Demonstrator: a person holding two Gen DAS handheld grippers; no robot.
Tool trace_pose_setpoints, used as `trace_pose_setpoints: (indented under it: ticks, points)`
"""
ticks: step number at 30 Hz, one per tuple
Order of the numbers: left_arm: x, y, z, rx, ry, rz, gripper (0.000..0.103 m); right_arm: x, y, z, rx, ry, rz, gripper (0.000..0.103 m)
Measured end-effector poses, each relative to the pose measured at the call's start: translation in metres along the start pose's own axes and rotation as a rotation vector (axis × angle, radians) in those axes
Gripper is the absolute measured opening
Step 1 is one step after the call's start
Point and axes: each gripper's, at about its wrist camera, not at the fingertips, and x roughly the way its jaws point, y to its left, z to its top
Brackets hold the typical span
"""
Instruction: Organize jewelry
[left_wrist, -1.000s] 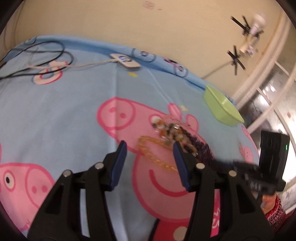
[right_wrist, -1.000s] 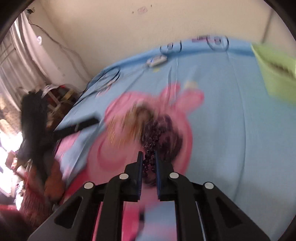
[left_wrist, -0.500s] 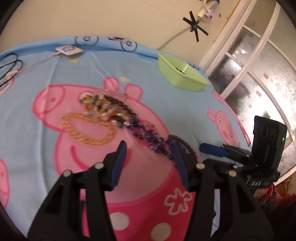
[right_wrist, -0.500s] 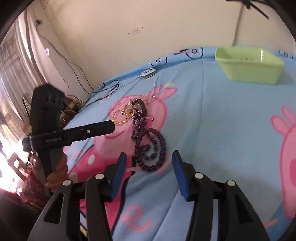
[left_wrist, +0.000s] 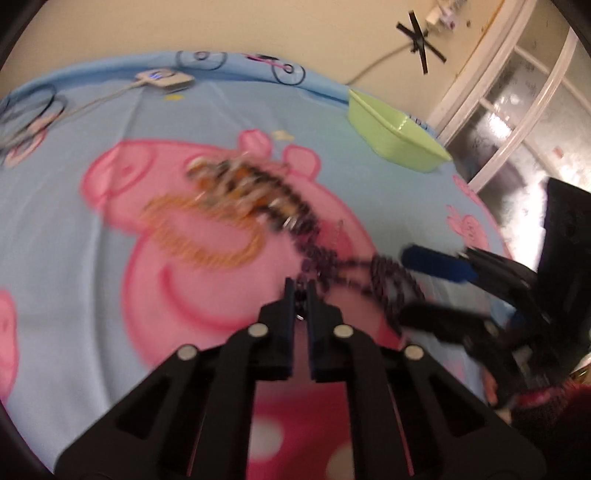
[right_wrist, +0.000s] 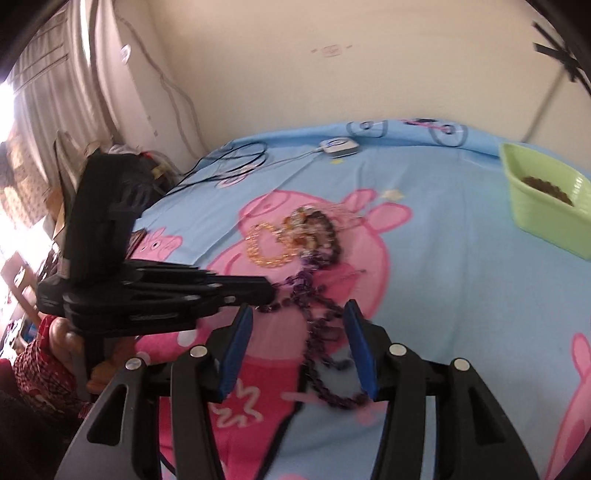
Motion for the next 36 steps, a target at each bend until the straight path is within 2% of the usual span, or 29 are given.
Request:
trace_pose_setpoints:
  ticks: [3,6,10,12,15,17,19,21,22,24,26,30,31,32,33,34,36]
  points:
    - [-0.021,0.024,-0.015,-0.070,-0.017,0.002,0.005,0.013,0.017,0.000,-0.067,0.039,0.002,0.027]
    - [-0.036,0.042,-0.026,-0.126,-0.039,-0.013,0.005,0.030,0.032,0.005,-0.160,0.087,-0.056,0.027]
    - [-0.047,0.046,-0.028,-0.137,-0.071,-0.009,0.005,0.050,0.027,0.019,-0.208,0.132,-0.157,0.027]
    - [-0.049,0.047,-0.028,-0.135,-0.077,-0.009,0.005,0.055,0.023,0.022,-0.227,0.157,-0.173,0.031]
    - [-0.049,0.049,-0.028,-0.135,-0.079,-0.004,0.005,0.059,0.014,0.023,-0.213,0.198,-0.104,0.039]
    - [-0.048,0.052,-0.026,-0.146,-0.078,-0.009,0.005,0.056,0.013,0.024,-0.177,0.238,0.070,0.040]
    - [-0.047,0.054,-0.027,-0.159,-0.076,-0.012,0.005,0.054,0.018,0.024,-0.166,0.254,0.186,0.041]
    - [-0.048,0.055,-0.027,-0.168,-0.076,-0.015,0.005,0.053,0.021,0.023,-0.175,0.274,0.232,0.041]
    - [-0.048,0.056,-0.027,-0.172,-0.076,-0.018,0.005,0.050,0.021,0.024,-0.194,0.259,0.228,0.041]
    - [-0.048,0.057,-0.028,-0.179,-0.072,-0.024,0.005,0.045,0.018,0.026,-0.224,0.225,0.151,0.044]
    - [-0.047,0.056,-0.027,-0.175,-0.067,-0.029,0.005,0.048,0.017,0.026,-0.259,0.235,0.071,0.048]
    - [-0.043,0.047,-0.025,-0.134,-0.059,-0.013,0.005,0.059,0.033,0.021,-0.378,0.236,-0.017,0.049]
    - [-0.044,0.044,-0.025,-0.127,-0.062,-0.008,0.005,0.064,0.040,0.020,-0.424,0.244,-0.046,0.044]
    - [-0.044,0.042,-0.025,-0.125,-0.065,-0.009,0.005,0.066,0.044,0.019,-0.439,0.257,-0.024,0.023]
    - [-0.044,0.041,-0.024,-0.126,-0.067,-0.010,0.005,0.066,0.045,0.019,-0.426,0.261,0.003,0.015]
    - [-0.044,0.041,-0.024,-0.127,-0.068,-0.012,0.005,0.065,0.047,0.021,-0.433,0.260,-0.030,0.000]
    - [-0.043,0.041,-0.022,-0.129,-0.064,-0.019,0.005,0.065,0.041,0.026,-0.365,0.275,0.012,0.000]
